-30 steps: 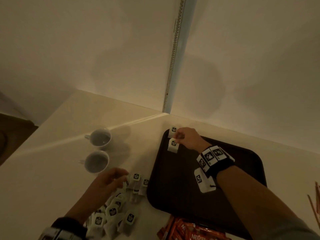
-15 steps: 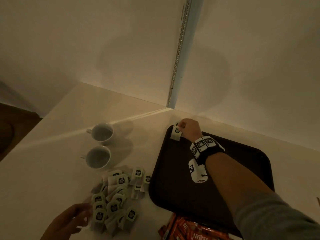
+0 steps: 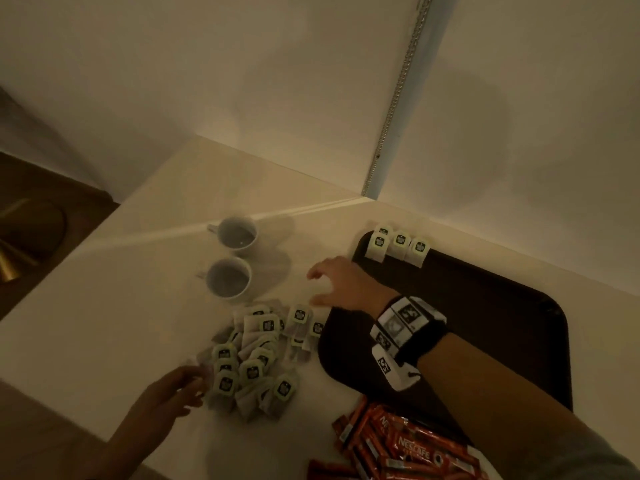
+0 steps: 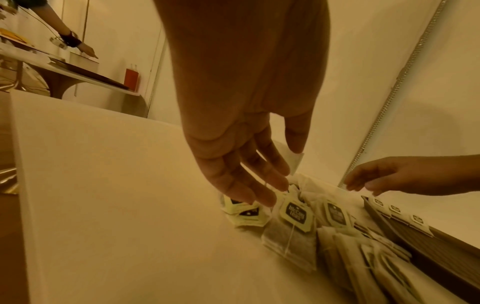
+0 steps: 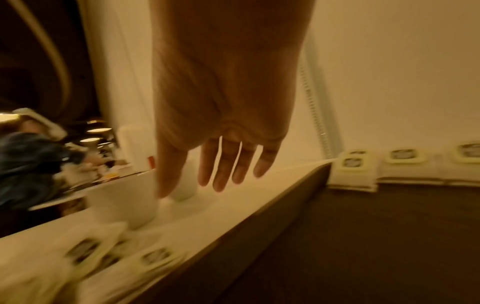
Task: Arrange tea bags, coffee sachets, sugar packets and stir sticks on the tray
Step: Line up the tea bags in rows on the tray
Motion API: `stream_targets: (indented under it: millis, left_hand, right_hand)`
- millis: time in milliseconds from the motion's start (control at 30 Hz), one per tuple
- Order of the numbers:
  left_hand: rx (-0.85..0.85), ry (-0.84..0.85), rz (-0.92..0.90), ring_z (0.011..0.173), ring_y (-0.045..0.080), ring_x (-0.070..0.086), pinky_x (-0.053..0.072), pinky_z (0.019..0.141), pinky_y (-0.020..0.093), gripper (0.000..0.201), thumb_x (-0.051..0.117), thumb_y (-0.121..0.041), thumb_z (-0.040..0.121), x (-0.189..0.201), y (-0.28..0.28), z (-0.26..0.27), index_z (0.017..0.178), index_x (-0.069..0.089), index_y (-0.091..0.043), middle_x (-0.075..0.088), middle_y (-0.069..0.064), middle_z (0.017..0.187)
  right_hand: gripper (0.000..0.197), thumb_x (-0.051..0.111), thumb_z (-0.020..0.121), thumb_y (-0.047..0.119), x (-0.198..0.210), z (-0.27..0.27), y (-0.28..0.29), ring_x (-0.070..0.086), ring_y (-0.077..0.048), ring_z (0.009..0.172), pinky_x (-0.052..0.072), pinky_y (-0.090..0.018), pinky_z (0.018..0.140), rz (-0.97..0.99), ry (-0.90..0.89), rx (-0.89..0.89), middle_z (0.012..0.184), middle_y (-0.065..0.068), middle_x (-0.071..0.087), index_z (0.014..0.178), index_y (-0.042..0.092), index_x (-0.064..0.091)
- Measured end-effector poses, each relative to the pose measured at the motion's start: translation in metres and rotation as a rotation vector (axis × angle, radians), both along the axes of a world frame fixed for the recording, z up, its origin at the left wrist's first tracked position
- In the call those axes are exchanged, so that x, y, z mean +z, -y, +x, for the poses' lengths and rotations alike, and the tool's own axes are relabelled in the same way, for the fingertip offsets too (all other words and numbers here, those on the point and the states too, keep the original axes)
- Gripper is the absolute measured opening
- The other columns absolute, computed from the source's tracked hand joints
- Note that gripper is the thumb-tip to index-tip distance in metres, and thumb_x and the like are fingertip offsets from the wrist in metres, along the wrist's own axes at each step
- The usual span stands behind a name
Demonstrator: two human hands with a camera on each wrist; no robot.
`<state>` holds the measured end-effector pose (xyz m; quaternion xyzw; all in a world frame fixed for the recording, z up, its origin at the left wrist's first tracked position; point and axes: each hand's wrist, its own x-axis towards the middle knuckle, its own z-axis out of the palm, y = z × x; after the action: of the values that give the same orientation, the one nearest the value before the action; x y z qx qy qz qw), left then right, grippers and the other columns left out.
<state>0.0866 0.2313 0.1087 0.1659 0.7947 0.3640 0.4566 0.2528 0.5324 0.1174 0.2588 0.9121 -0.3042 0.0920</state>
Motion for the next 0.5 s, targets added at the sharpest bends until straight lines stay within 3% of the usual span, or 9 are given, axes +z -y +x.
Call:
stream_targets:
  millis: [100, 200, 267, 400, 500]
  left_hand:
    - [-0.020, 0.003, 0.021, 0.074, 0.027, 0.062, 0.044, 0.067, 0.033, 0.016, 0.051, -0.005, 0.095, -0.001, 0.004, 0.001, 0.094, 0.065, -0.013, 0.070, 0.009, 0.085]
    - [-0.021, -0.013, 0.053, 0.072, 0.026, 0.062, 0.044, 0.067, 0.033, 0.016, 0.052, -0.004, 0.094, 0.000, 0.013, 0.003, 0.094, 0.066, -0.012, 0.071, 0.001, 0.077]
    - [-0.029, -0.020, 0.064, 0.072, 0.026, 0.062, 0.044, 0.067, 0.032, 0.016, 0.051, -0.004, 0.095, 0.001, 0.019, 0.005, 0.094, 0.066, -0.012, 0.071, 0.003, 0.079]
    - [-0.054, -0.028, 0.083, 0.076, 0.026, 0.064, 0.045, 0.069, 0.033, 0.017, 0.050, -0.006, 0.096, 0.002, 0.026, 0.007, 0.097, 0.066, -0.013, 0.070, 0.006, 0.087]
    - [-0.075, -0.039, 0.098, 0.081, 0.028, 0.065, 0.047, 0.071, 0.033, 0.018, 0.050, -0.008, 0.096, 0.001, 0.031, 0.006, 0.099, 0.066, -0.015, 0.071, 0.005, 0.088]
  right_hand:
    - [0.100, 0.079, 0.064, 0.053, -0.007, -0.014, 0.035, 0.034, -0.026, 0.127, 0.032, -0.043, 0.105, 0.019, 0.232, 0.209, 0.143, -0.005, 0.035, 0.144, 0.019, 0.029]
    - [0.121, 0.084, 0.050, 0.056, -0.014, -0.017, 0.054, 0.030, -0.031, 0.127, 0.033, -0.051, 0.104, 0.140, 0.331, 0.262, 0.141, -0.009, 0.029, 0.145, 0.015, 0.021]
    - [0.117, 0.085, 0.051, 0.054, -0.016, -0.017, 0.066, 0.031, -0.032, 0.125, 0.036, -0.051, 0.101, 0.205, 0.350, 0.256, 0.138, -0.012, 0.030, 0.142, 0.012, 0.025]
    - [0.090, 0.085, 0.058, 0.042, -0.017, -0.016, 0.081, 0.041, -0.030, 0.114, 0.044, -0.043, 0.092, 0.185, 0.292, 0.181, 0.125, -0.012, 0.040, 0.127, 0.009, 0.038]
    - [0.087, 0.083, 0.061, 0.046, -0.010, -0.016, 0.086, 0.037, -0.030, 0.116, 0.043, -0.044, 0.096, 0.141, 0.307, 0.137, 0.126, -0.012, 0.036, 0.128, 0.009, 0.039]
